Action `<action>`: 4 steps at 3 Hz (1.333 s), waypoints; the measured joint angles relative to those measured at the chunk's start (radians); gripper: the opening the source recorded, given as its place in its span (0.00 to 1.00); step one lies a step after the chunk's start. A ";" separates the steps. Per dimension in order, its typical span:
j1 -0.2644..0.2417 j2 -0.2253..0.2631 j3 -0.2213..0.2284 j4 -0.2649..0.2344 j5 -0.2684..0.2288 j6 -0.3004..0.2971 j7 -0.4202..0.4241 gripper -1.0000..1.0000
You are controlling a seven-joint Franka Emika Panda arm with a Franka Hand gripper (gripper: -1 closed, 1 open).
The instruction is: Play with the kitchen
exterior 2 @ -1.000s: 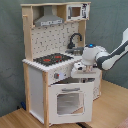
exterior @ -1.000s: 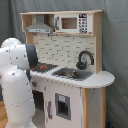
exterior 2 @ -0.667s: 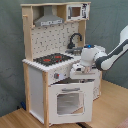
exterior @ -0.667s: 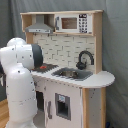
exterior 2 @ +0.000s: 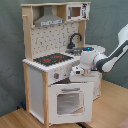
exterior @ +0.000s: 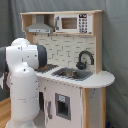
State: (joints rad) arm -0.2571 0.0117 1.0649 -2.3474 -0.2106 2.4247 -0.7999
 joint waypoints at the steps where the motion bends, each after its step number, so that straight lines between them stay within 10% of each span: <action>1: 0.001 0.032 0.017 0.001 -0.056 0.000 0.086 0.00; 4: 0.095 0.054 0.020 0.008 -0.105 -0.007 0.368 0.00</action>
State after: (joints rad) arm -0.1623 0.0662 1.0846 -2.3391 -0.3152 2.4178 -0.4314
